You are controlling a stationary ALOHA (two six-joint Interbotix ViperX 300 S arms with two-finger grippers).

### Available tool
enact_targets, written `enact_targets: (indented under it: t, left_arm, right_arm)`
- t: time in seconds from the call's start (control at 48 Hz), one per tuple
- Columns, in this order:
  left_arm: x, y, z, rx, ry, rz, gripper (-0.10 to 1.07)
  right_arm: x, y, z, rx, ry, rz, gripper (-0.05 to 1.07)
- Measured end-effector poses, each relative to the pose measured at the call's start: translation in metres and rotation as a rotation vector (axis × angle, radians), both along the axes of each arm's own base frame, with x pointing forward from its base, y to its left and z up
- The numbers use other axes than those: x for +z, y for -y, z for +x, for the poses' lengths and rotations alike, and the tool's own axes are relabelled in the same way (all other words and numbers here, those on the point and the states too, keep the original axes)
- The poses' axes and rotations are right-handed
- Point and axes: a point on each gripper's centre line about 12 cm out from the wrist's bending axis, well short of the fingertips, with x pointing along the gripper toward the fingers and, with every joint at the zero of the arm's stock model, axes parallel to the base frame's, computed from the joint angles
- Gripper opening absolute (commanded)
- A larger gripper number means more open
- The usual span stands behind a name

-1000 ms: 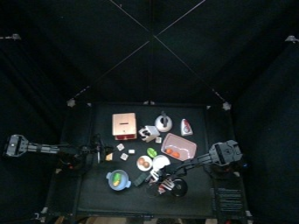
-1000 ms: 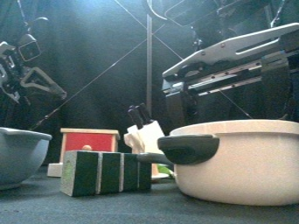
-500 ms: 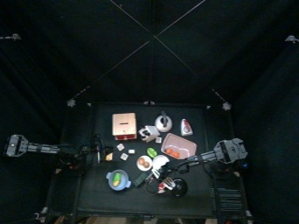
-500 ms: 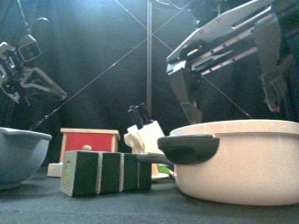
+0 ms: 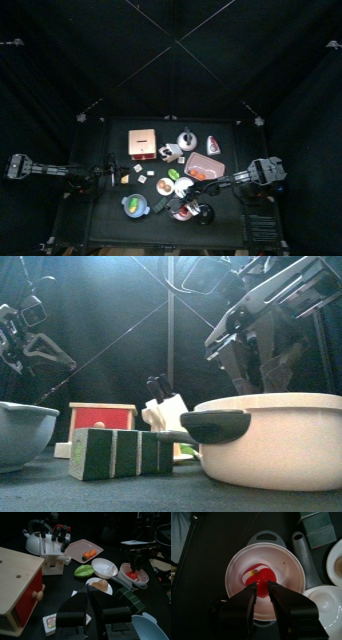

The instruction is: Place apple half in pot

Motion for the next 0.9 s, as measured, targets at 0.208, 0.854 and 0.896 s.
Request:
enact_targets:
  t: [0.208,0.854,0.896]
  left_arm:
    - [0.003,0.000,0.002,0.001,0.009,0.000,0.50]
    - [0.004,0.000,0.003,0.000,0.013,-0.002,0.50]
    - [0.004,0.000,0.003,0.000,0.011,-0.002,0.50]
  right_arm:
    - [-0.003,-0.001,-0.003,0.000,-0.006,0.000,0.62]
    - [-0.013,-0.008,0.001,0.023,-0.018,-0.008,0.62]
    - [-0.013,-0.008,0.001,0.025,-0.021,-0.008,0.62]
